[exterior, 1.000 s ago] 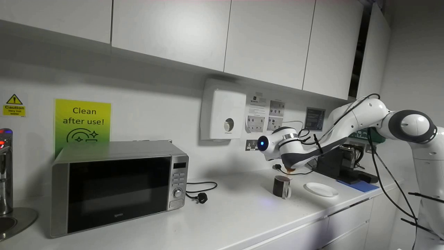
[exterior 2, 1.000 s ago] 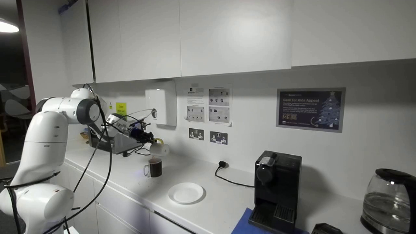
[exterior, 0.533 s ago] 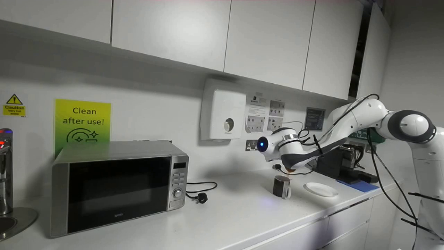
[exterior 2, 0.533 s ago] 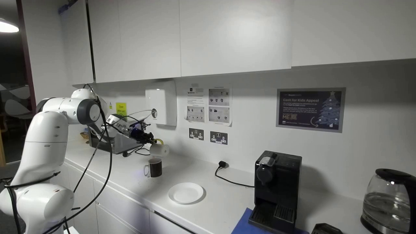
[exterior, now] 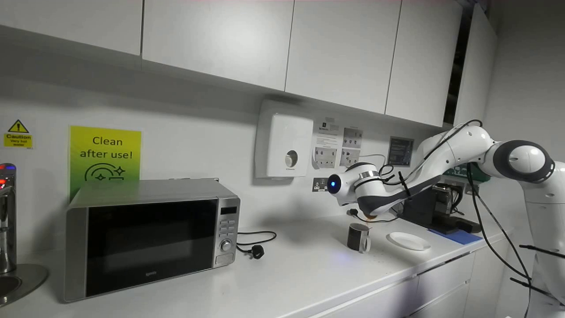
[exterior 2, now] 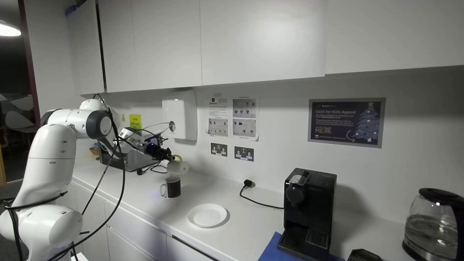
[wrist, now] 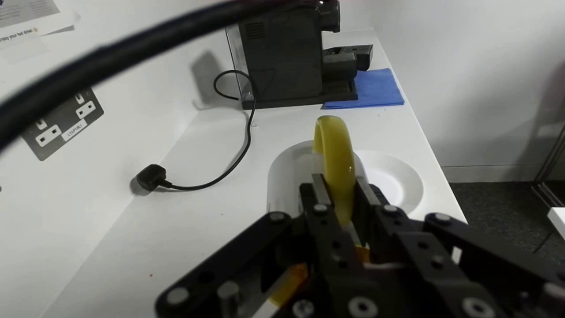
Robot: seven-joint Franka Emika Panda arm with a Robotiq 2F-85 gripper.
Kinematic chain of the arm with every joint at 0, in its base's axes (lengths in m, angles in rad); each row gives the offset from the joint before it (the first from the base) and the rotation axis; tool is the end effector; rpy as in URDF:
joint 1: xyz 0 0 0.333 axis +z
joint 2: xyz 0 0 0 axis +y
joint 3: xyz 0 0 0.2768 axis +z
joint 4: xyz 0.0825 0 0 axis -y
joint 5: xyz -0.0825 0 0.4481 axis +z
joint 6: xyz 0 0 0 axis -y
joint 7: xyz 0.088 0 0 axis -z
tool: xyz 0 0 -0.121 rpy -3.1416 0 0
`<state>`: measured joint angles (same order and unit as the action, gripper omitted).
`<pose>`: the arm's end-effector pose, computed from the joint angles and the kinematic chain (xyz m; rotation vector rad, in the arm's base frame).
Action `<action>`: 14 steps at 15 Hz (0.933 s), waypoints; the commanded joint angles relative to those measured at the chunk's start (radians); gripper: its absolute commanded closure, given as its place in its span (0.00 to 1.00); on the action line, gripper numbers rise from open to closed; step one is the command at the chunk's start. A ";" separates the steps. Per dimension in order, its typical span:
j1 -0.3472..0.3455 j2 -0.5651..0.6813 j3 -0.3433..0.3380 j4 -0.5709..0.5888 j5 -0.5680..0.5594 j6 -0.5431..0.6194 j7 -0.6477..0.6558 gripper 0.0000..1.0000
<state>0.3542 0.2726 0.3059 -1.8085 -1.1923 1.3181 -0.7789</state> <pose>0.5636 0.2628 0.3555 1.3158 1.3993 -0.8054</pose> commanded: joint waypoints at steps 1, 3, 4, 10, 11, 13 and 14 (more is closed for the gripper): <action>0.008 -0.001 0.004 0.021 -0.035 -0.063 -0.055 0.95; 0.009 0.003 0.004 0.027 -0.038 -0.071 -0.068 0.95; 0.010 0.006 0.004 0.029 -0.039 -0.075 -0.075 0.95; 0.012 0.020 0.004 0.046 -0.047 -0.087 -0.107 0.95; 0.013 0.022 0.003 0.049 -0.049 -0.087 -0.113 0.95; 0.014 0.028 0.003 0.057 -0.055 -0.085 -0.123 0.95; 0.014 0.032 0.002 0.062 -0.060 -0.084 -0.129 0.95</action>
<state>0.3553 0.2818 0.3059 -1.7971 -1.2031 1.2941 -0.8563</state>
